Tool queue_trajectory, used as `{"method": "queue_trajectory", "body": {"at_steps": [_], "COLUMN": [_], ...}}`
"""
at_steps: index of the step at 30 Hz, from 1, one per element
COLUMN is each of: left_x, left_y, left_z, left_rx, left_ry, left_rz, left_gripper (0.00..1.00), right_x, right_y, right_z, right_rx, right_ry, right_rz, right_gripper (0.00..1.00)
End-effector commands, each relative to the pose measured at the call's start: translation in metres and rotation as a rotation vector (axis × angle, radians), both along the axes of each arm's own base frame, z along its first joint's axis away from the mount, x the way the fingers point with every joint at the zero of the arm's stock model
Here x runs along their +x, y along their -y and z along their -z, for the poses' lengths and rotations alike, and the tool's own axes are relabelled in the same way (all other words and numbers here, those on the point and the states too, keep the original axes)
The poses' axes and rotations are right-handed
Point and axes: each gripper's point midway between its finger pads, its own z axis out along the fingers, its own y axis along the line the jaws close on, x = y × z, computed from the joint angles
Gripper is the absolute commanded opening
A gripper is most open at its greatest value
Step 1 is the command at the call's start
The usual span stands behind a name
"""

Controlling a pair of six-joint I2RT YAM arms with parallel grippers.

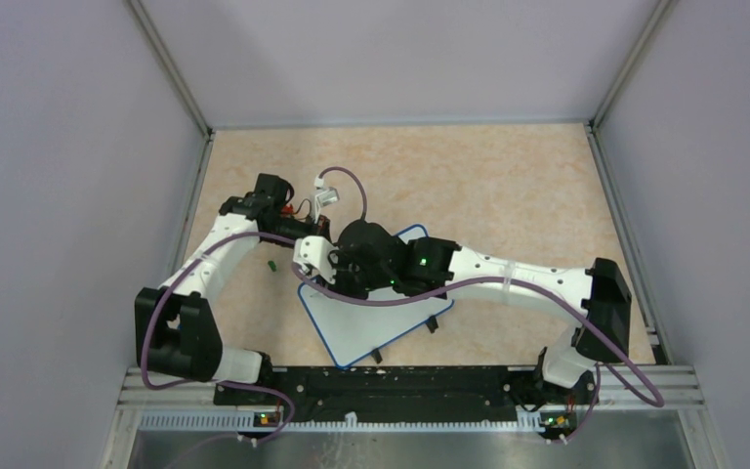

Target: Write a sentence on the whiteboard

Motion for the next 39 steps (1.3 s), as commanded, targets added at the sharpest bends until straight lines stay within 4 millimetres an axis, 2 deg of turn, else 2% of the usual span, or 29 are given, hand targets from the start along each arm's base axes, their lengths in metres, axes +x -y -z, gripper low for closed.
{"method": "queue_trajectory", "body": {"at_steps": [1,28,39], "left_x": [-0.002,-0.003,-0.002], "left_y": [0.0,0.001,0.001], "left_z": [0.005,0.005,0.005], "left_rx": [0.023,0.032,0.035], "left_ry": [0.011,0.02,0.022], "left_rz": [-0.004,-0.001,-0.002], "left_gripper": [0.0,0.0,0.0], "right_x": [0.001,0.015,0.014], "right_y": [-0.015,-0.019,-0.014], "right_z": [-0.024,-0.018,-0.001], "right_rx": [0.065,0.063,0.026], "right_ry": [0.026,0.067,0.061], "right_rz": [0.001,0.054,0.054], "right_gripper": [0.0,0.0,0.0]}}
